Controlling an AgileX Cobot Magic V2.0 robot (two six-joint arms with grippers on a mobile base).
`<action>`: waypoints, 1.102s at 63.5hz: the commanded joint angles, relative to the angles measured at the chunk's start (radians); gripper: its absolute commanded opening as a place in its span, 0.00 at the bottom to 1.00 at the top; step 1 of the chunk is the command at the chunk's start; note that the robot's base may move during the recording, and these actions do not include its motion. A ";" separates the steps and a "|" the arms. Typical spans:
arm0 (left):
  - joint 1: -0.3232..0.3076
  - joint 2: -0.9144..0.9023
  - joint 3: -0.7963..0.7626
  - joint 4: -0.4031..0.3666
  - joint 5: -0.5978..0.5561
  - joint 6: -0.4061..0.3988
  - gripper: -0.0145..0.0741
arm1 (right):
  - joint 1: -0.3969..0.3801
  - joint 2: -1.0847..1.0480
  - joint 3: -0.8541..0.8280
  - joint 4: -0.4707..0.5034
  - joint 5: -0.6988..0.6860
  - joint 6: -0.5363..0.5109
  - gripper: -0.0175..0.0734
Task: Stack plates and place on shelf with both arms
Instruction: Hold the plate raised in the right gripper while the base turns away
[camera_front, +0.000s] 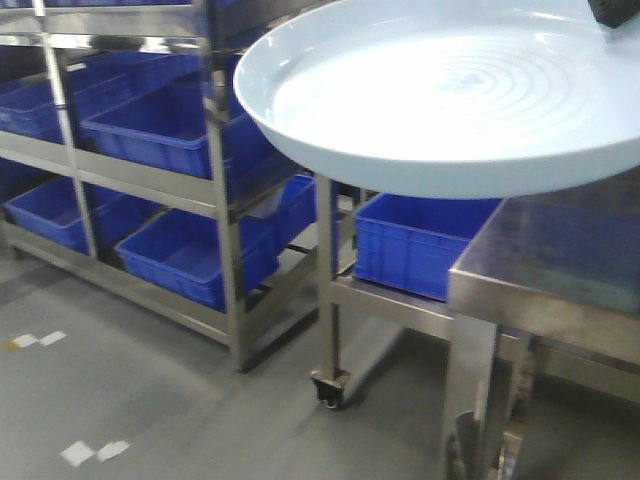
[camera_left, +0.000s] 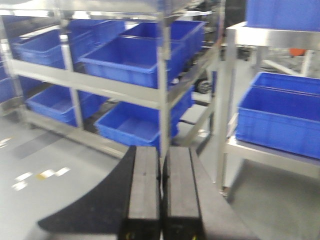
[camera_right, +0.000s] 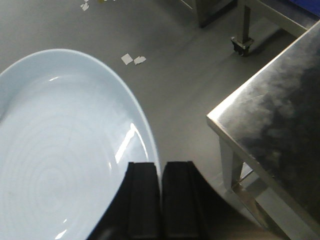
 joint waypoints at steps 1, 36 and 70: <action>-0.006 -0.019 0.023 -0.008 -0.086 -0.001 0.28 | 0.002 -0.017 -0.028 0.020 -0.061 -0.006 0.25; -0.006 -0.019 0.023 -0.008 -0.086 -0.001 0.28 | 0.002 -0.017 -0.028 0.020 -0.061 -0.006 0.25; -0.006 -0.019 0.023 -0.008 -0.086 -0.001 0.28 | 0.002 -0.017 -0.028 0.020 -0.061 -0.006 0.25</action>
